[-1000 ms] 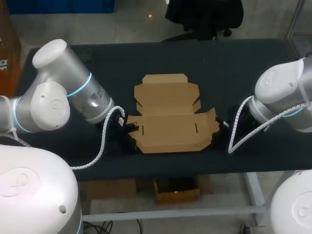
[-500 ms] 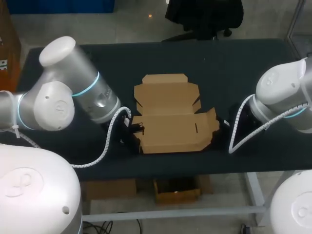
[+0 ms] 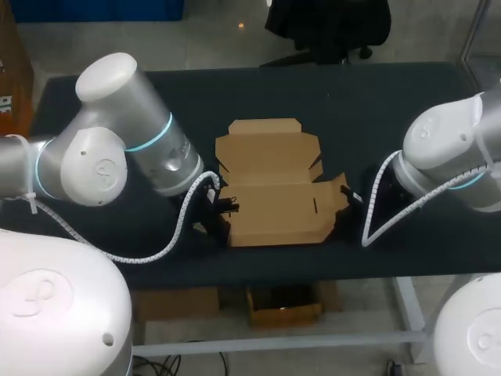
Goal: Assemble the packaging by folding the flat box into shape, placing the metal phone stand inside, and closing the box properly
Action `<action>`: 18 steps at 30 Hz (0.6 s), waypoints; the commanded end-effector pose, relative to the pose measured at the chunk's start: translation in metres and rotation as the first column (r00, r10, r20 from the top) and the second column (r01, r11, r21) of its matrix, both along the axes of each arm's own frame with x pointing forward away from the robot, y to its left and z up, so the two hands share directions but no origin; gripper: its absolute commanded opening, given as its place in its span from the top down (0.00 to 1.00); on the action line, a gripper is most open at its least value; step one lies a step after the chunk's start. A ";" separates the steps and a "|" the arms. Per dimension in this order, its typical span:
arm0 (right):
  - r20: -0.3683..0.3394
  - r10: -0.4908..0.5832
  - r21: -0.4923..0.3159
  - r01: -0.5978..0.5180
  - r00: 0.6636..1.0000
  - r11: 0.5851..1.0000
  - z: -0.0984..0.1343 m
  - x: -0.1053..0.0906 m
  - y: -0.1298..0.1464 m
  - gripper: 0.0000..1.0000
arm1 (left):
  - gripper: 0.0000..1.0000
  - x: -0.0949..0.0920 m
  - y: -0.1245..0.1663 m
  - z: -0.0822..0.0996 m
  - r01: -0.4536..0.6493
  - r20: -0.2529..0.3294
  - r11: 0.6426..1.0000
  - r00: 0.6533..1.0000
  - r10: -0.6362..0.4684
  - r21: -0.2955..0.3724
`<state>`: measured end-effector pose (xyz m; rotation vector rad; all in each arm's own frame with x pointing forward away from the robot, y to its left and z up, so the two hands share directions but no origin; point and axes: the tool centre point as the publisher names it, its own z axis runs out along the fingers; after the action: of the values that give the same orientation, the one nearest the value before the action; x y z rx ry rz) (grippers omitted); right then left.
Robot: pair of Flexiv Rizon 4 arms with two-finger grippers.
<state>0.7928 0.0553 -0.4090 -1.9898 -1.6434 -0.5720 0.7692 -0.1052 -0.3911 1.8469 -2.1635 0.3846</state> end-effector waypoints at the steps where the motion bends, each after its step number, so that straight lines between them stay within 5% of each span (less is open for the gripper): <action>1: 0.005 0.001 -0.009 -0.001 1.000 1.000 0.002 0.000 0.004 1.00 | 1.00 0.001 -0.007 0.001 0.005 0.001 1.000 1.000 -0.005 0.025; 18: 0.018 0.023 -0.031 -0.022 1.000 0.999 0.006 -0.001 0.018 1.00 | 1.00 0.000 -0.015 0.002 0.036 0.007 0.999 0.999 -0.036 0.040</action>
<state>0.7917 0.0705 -0.4023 -1.9858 -1.6909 -0.5651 0.7682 -0.1154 -0.3886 1.8219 -2.2168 0.3570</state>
